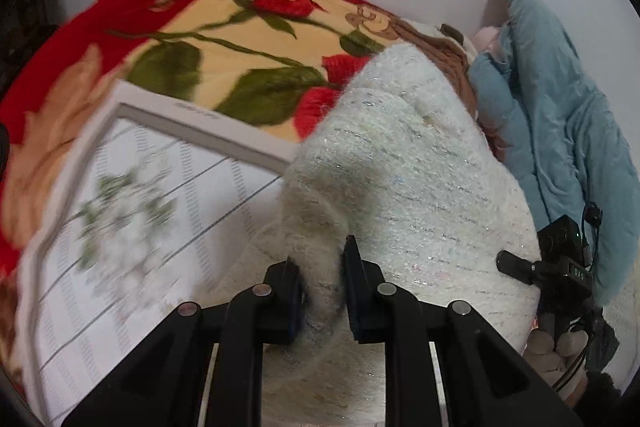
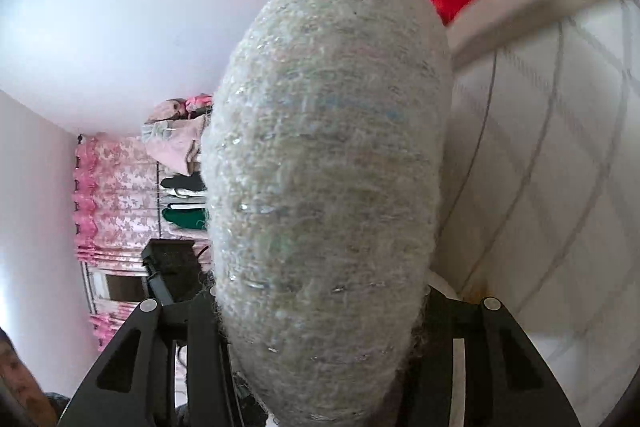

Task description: Fold large clothes

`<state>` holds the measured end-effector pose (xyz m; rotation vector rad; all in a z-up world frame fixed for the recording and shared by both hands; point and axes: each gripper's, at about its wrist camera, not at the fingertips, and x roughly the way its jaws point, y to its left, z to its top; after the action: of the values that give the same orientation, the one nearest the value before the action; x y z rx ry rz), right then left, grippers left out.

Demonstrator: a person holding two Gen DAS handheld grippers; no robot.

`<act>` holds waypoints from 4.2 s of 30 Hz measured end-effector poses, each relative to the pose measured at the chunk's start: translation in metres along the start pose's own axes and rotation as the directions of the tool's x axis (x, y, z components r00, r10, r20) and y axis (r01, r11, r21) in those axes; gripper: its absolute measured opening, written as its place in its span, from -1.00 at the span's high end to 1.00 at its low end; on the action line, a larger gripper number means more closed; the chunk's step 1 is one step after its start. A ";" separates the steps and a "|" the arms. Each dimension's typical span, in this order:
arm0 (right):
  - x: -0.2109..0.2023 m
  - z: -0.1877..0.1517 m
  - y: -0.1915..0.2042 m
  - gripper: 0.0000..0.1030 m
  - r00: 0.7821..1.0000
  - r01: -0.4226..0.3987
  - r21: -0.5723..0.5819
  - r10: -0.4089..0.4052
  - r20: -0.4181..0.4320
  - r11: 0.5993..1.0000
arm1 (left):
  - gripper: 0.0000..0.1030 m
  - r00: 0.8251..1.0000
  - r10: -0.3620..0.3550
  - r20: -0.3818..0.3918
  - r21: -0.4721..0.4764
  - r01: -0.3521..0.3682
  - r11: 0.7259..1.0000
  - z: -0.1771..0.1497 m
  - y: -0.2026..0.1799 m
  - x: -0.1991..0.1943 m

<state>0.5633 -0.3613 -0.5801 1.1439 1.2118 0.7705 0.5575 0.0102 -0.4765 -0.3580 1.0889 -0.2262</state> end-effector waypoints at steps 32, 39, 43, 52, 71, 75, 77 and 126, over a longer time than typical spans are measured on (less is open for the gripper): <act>-0.025 -0.113 0.182 -1.00 0.201 0.980 -0.085 -0.871 0.448 0.182 | -0.98 0.938 0.333 0.095 0.167 -0.345 0.924 -0.042 -0.094 -0.089; -0.056 -0.214 0.299 -1.00 0.150 0.986 -0.018 -0.842 0.518 0.164 | -0.98 0.940 0.295 0.170 0.184 -0.324 0.928 -0.061 -0.123 -0.216; -0.082 -0.278 0.367 -1.00 0.134 0.985 0.014 -0.817 0.561 0.171 | -0.98 0.937 0.278 0.210 0.225 -0.323 0.919 -0.079 -0.142 -0.293; -0.131 -0.418 0.501 -1.00 0.136 0.980 0.022 -0.750 0.647 0.196 | -0.98 0.925 0.271 0.264 0.236 -0.335 0.912 -0.126 -0.175 -0.431; -0.209 -0.580 0.621 -1.00 0.161 0.976 -0.039 -0.585 0.795 0.215 | -0.98 0.881 0.230 0.413 0.204 -0.336 0.919 -0.186 -0.222 -0.556; -0.213 -0.594 0.630 -1.00 0.157 0.978 -0.049 -0.570 0.806 0.201 | -0.98 0.880 0.221 0.421 0.206 -0.330 0.921 -0.192 -0.222 -0.563; -0.213 -0.596 0.632 -1.00 0.155 0.979 -0.052 -0.564 0.811 0.196 | -0.98 0.878 0.221 0.424 0.206 -0.332 0.920 -0.197 -0.222 -0.566; -0.212 -0.576 0.624 -1.00 0.218 0.973 -0.126 -0.580 0.785 0.195 | -1.00 0.863 0.250 0.439 0.174 -0.355 0.919 -0.212 -0.221 -0.576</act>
<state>0.0294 -0.2328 0.1013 -0.0603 0.7175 -0.1563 0.1086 -0.0274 -0.0048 0.0033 0.6753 0.0012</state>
